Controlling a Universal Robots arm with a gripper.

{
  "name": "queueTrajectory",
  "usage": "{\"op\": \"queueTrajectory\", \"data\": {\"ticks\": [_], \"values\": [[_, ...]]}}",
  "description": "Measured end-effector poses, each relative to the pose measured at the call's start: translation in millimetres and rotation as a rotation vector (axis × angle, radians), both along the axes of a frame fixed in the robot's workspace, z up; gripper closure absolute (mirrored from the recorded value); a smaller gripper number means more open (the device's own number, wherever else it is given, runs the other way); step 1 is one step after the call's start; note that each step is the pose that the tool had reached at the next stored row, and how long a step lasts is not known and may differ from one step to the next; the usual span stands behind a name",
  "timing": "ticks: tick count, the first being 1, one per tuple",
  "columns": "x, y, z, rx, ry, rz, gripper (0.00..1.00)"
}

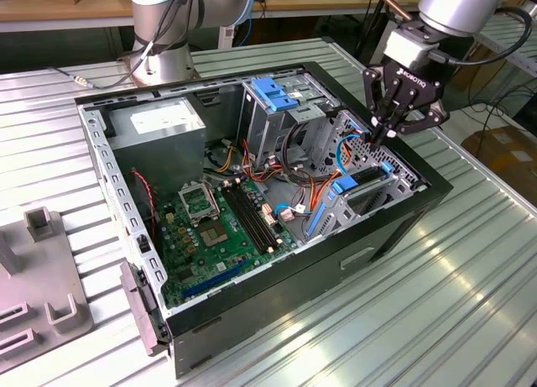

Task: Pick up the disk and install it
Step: 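Insert the first disk wire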

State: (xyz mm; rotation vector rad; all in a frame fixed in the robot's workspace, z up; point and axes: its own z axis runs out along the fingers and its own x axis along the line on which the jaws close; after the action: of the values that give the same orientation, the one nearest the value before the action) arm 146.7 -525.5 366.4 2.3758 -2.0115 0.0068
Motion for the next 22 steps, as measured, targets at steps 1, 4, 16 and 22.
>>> {"op": "queueTrajectory", "data": {"ticks": [1, 4, 16, 22], "values": [[0.0, -0.6, -0.1, -0.0001, 0.0, 0.0, 0.84], [-0.2, -3.2, -0.2, -0.0003, 0.0, 0.0, 0.84], [-2.6, -10.0, -4.3, -0.0003, 0.0, -0.072, 0.84], [-2.9, -11.6, -5.4, -0.0002, 0.0, -0.12, 0.84]]}}
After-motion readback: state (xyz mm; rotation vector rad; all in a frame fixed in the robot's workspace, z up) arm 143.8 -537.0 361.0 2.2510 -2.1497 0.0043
